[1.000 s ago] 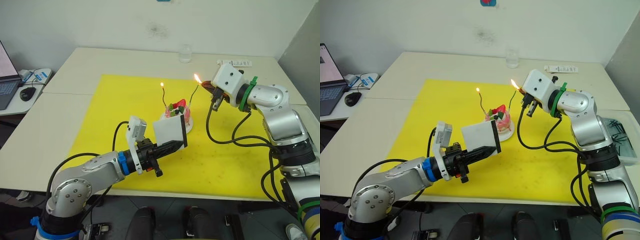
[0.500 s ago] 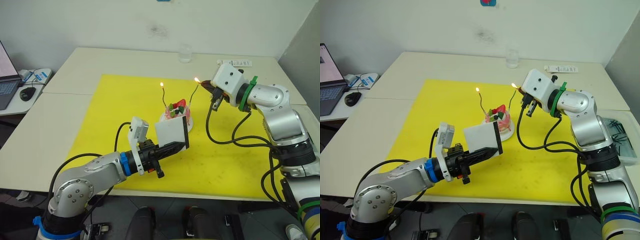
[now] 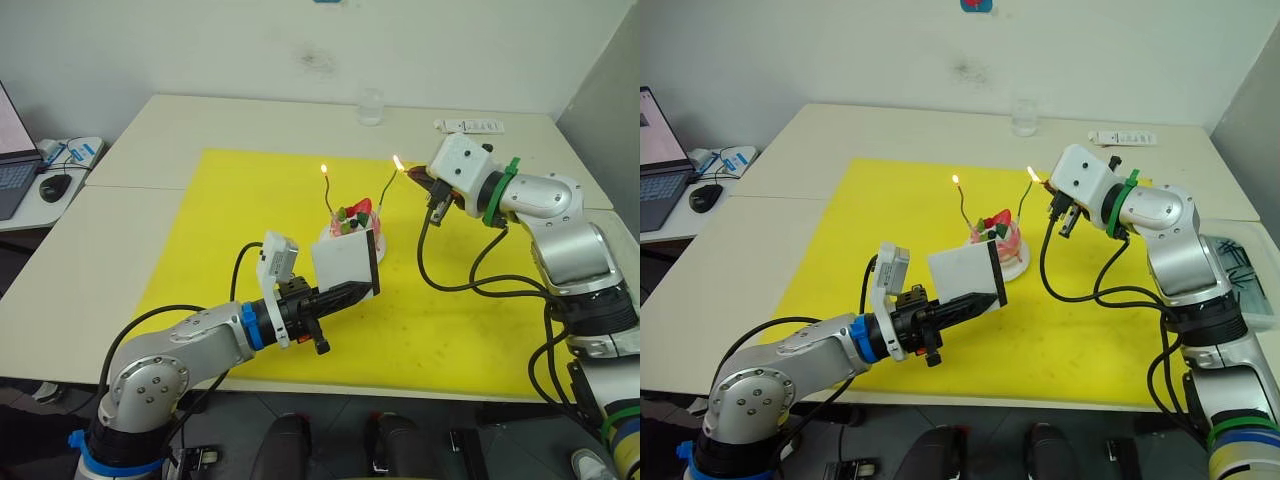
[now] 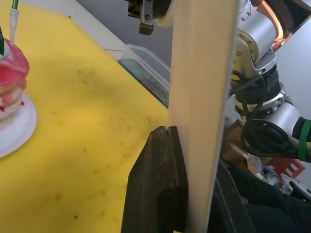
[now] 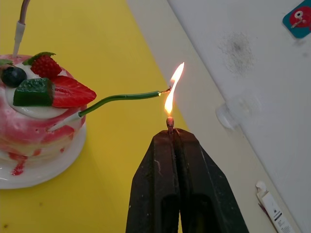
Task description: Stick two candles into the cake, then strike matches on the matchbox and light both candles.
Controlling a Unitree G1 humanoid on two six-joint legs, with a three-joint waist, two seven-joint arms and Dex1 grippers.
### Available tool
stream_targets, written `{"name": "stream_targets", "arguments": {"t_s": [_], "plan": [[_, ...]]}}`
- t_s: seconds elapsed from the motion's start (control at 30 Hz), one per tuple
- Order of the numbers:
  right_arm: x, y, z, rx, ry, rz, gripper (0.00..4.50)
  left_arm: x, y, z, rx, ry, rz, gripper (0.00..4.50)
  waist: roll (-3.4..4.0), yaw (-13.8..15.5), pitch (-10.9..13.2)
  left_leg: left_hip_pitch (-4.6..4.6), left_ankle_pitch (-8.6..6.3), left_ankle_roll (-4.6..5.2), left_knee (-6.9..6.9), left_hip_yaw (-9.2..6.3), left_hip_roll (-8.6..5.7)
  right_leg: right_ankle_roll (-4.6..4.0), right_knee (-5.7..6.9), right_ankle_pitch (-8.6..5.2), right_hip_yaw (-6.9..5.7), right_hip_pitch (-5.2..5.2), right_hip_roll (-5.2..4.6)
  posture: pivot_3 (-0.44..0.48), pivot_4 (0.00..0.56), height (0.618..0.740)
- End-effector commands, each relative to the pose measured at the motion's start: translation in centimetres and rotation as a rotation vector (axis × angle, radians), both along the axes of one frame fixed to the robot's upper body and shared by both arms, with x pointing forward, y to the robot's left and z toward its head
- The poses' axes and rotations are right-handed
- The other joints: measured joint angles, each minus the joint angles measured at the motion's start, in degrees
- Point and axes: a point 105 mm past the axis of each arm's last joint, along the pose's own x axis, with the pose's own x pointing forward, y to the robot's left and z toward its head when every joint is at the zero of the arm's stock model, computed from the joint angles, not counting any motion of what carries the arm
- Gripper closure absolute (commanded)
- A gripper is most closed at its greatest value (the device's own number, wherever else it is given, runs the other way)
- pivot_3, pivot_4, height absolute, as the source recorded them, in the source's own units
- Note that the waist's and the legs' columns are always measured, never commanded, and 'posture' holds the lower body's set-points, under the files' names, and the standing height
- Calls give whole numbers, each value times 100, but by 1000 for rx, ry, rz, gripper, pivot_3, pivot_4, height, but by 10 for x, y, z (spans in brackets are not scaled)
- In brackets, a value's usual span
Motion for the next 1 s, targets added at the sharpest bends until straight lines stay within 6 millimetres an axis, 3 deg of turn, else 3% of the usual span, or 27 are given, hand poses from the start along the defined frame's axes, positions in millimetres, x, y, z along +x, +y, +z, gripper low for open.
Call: {"name": "stream_targets", "arguments": {"t_s": [0.03, 0.17, 0.3, 0.57, 0.77, 0.87, 1.0], "plan": [[-5, -7, 13, -9, -63, -8, 4476, -1, -3, 7, -19, -33, -14, 4500, 0, 0, 0, 0, 0, 0, 0, 0, 0, 0, 0, 0, 0, 0, 0, 0, 150, 740], [-6, -24, 10, -22, -54, -55, 4476, -1, -3, 7, -19, -33, -17, 4500, 0, 3, 0, -2, 0, 0, 0, 0, -2, 0, -1, 0, 0, 0, 0, 0, 150, 740], [-13, -54, 3, -47, -36, -133, 4476, -4, -5, 5, -20, -25, -36, 4500, 0, 18, 0, -5, 0, 0, 0, 0, -4, 1, -6, 0, -1, 0, 0, 0, 150, 740], [-40, -128, -6, -99, 7, -371, 4476, -6, -6, 2, -10, -24, -62, 4500, 0, 17, 0, -4, 0, 1, -2, -1, -1, 0, -6, -1, -1, 0, -1, 0, 150, 740], [-62, -205, -19, -165, -12, -646, 4476, -7, -11, 0, -11, -27, -88, 4500, 1, 17, 0, -2, 0, 1, 1, 4, -4, 1, -5, -1, 2, 1, -1, 0, 150, 740], [-70, -226, -20, -159, -31, -736, 4476, -6, -11, 1, -13, -30, -91, 4500, 1, 1, -1, 2, 0, 1, 2, 8, -4, 1, -4, 0, 6, 1, 0, 0, 150, 740], [-79, -245, -39, -98, 43, -828, 4476, -7, -12, -1, -12, -25, -100, 4500, 4, -7, -3, 5, 0, 1, 2, 8, -1, 2, 0, 1, 8, 2, 2, 0, 150, 740]]}}
